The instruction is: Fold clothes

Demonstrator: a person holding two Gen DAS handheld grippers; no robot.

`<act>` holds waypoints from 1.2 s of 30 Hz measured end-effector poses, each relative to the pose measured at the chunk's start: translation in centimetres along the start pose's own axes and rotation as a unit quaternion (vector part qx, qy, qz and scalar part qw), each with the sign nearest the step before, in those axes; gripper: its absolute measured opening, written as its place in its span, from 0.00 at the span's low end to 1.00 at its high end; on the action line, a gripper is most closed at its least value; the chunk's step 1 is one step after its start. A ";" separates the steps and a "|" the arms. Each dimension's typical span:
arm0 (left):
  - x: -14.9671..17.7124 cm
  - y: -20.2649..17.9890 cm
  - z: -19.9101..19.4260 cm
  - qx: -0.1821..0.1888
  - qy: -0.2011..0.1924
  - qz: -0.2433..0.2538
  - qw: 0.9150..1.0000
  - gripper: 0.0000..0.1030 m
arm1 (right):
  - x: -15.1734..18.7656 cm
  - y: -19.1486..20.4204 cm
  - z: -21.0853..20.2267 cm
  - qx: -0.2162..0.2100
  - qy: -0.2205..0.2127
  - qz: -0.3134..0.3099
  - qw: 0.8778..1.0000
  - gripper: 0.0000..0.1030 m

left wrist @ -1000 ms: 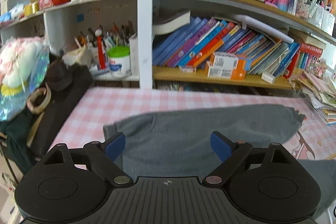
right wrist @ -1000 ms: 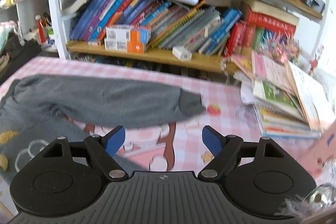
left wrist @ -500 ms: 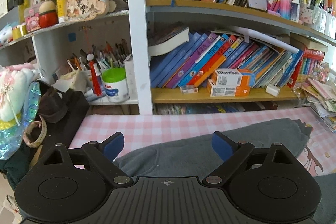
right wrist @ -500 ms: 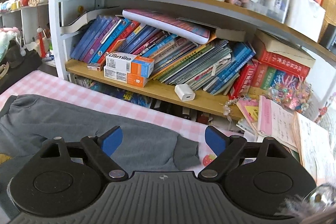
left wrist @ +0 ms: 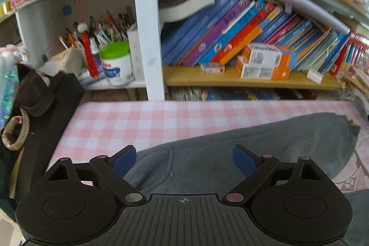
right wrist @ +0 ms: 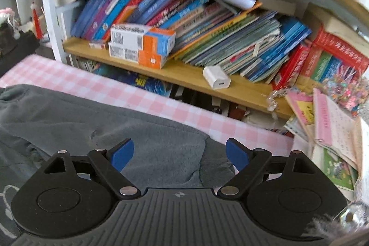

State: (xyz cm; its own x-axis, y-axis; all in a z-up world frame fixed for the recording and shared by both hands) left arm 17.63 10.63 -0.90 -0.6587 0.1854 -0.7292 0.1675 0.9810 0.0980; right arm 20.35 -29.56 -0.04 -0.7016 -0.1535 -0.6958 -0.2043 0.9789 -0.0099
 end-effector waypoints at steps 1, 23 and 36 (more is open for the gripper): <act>0.0 0.0 0.7 0.001 0.006 0.000 1.000 0.90 | 0.0 0.0 0.8 0.000 0.006 -0.002 1.000 0.84; 0.4 2.2 10.9 0.016 0.051 0.041 0.998 0.88 | -0.9 -3.0 14.0 0.000 0.085 -0.029 0.996 0.79; 1.3 3.8 13.2 0.082 0.061 0.055 0.993 0.76 | -0.3 -5.0 15.5 -0.053 0.100 0.001 0.994 0.70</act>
Point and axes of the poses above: each gripper's, at about its wrist camera, not at the fingertips, and z roughly the way its jaws point, y to its left, x to its underside, the point moved 6 cm from there along z, roughly the way its jaws point, and after that the axes turned 8 degrees about z, right-handed, at the moved point
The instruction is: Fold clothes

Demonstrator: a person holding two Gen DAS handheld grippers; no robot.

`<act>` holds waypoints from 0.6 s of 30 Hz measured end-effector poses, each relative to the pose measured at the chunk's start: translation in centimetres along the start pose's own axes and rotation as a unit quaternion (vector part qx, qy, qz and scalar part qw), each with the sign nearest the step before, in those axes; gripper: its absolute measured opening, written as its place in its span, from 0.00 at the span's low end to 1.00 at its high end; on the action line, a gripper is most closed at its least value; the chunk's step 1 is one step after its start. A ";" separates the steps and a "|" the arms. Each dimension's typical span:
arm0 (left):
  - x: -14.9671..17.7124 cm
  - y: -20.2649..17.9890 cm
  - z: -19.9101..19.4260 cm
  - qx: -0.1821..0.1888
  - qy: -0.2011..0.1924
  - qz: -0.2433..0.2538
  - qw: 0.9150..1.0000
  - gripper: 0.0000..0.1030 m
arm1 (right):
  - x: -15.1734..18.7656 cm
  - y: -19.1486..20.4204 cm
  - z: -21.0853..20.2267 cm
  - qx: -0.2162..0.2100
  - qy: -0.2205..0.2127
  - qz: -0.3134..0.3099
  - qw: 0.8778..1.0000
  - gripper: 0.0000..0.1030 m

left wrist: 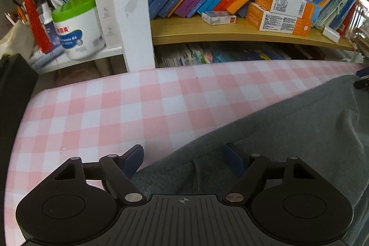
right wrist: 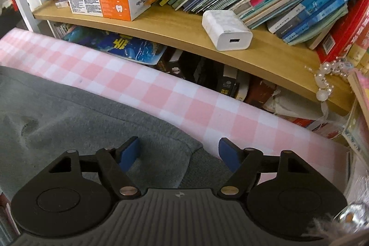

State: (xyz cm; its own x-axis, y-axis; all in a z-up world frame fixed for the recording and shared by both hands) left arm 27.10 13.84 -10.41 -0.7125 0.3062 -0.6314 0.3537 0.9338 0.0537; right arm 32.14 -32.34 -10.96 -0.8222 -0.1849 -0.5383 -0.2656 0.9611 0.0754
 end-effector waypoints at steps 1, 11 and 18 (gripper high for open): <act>0.0 0.0 0.0 0.002 -0.001 0.000 1.000 0.76 | 0.0 -0.1 0.0 -0.004 0.000 0.003 1.000 0.69; -0.1 -0.1 0.0 0.008 0.001 0.004 1.000 0.72 | 0.1 0.5 -0.1 -0.019 0.002 0.003 1.000 0.52; 0.0 -0.5 -0.2 0.018 0.000 0.008 1.000 0.56 | 0.2 0.9 -0.3 -0.023 0.003 0.004 1.000 0.38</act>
Point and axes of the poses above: each gripper's, at about its wrist camera, not at the fingertips, and z roughly the way its jaws point, y to its left, x to its underside, the point moved 6 cm from there along z, roughly the way its jaws point, and after that the axes turned 8 degrees about z, right-handed, at the moved point
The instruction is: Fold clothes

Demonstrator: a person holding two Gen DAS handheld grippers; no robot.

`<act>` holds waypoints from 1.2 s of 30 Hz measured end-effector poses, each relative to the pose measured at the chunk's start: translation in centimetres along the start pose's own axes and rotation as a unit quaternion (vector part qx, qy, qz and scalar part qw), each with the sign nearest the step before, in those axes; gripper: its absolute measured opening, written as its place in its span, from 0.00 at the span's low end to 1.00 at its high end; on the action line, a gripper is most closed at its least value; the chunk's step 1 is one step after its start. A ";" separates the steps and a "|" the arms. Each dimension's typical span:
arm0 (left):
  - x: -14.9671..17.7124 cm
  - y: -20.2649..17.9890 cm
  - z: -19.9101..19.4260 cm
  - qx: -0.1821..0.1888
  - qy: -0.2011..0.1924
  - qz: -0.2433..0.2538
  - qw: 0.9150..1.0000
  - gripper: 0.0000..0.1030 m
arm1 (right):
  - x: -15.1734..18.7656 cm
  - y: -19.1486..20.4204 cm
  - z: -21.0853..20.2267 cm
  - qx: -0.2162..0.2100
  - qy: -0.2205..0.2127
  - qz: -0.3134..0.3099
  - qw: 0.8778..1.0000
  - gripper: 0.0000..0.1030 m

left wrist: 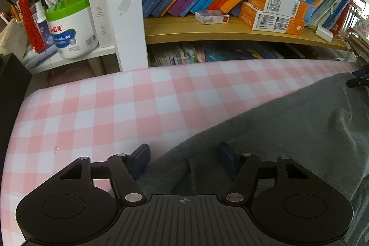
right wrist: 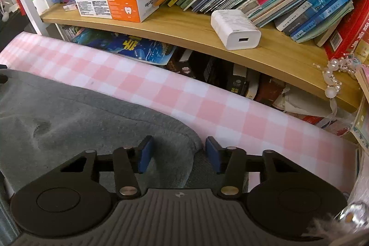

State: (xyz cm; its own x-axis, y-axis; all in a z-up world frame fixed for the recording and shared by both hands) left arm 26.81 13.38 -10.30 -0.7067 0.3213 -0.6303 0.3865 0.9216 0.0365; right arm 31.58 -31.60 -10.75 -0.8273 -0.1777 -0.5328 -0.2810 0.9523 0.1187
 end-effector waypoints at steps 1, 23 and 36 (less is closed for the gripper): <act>0.0 -0.1 0.0 0.002 0.000 0.001 1.000 0.51 | 0.0 0.1 -0.1 -0.001 0.000 0.000 1.000 0.35; 0.8 -4.9 -14.0 -0.023 -0.100 0.027 0.994 0.10 | 5.9 5.7 -15.3 0.073 -0.142 -0.089 0.983 0.13; 12.5 -9.9 -20.3 0.002 -0.089 -0.050 0.995 0.13 | 22.5 10.9 -22.0 0.088 -0.143 -0.137 0.976 0.14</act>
Point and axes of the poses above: each gripper's, at about its wrist camera, not at the fingertips, and z roughly the way its jaws point, y to its left, x to its underside, the point moved 6 cm from there along z, roughly the way its jaws point, and after that the axes turned 8 degrees about z, right-handed, at the moved point
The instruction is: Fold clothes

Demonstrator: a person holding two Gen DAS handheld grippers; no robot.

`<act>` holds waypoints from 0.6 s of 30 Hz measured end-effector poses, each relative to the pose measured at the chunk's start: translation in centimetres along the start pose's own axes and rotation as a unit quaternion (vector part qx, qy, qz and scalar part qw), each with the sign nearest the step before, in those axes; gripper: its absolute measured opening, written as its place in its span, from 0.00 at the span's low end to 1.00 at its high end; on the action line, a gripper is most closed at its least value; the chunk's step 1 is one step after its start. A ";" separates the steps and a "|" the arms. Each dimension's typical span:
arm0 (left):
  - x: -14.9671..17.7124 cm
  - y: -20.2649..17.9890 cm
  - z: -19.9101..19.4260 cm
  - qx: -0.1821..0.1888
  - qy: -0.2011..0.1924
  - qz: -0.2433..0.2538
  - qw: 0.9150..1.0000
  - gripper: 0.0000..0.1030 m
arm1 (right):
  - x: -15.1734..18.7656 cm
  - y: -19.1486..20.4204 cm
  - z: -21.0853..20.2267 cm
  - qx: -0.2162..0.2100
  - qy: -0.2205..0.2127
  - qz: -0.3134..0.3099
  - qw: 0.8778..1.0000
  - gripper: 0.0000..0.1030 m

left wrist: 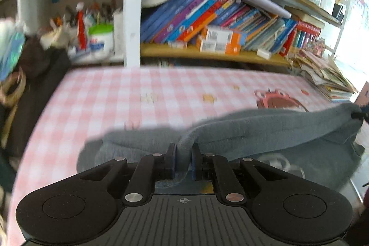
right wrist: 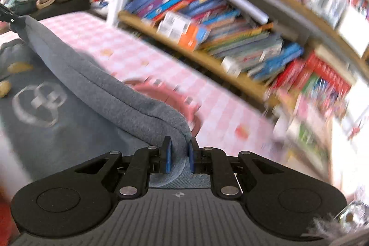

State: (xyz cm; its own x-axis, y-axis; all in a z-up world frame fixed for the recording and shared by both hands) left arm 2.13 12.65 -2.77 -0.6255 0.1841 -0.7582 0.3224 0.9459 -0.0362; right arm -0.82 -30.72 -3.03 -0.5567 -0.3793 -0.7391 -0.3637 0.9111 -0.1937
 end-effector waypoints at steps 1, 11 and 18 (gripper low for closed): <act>0.9 -0.2 -0.2 0.004 0.007 -0.008 1.000 0.13 | 1.0 0.4 -0.2 -0.004 0.010 0.008 1.000 0.14; 6.4 0.1 -2.2 0.022 0.066 -0.067 0.995 0.29 | 7.2 2.8 -1.6 -0.016 0.110 0.082 0.990 0.49; 8.3 3.1 -4.8 -0.003 0.035 -0.217 0.976 0.53 | 8.7 -0.9 -3.4 -0.040 0.142 0.339 0.929 0.59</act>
State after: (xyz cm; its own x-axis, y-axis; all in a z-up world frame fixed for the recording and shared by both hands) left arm -5.46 18.36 -6.07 -0.7488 -0.2169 -0.6263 0.0119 0.9404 -0.3399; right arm -7.89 -35.38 -7.10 -0.8487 0.2399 -0.4714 0.0944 0.9456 0.3114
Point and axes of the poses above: each gripper's, at about its wrist camera, not at the fingertips, and z roughly the way its jaws point, y to its left, x to its underside, the point moved 6 cm from there along z, roughly the way its jaws point, and after that the axes turned 8 degrees about z, right-handed, at the moved point
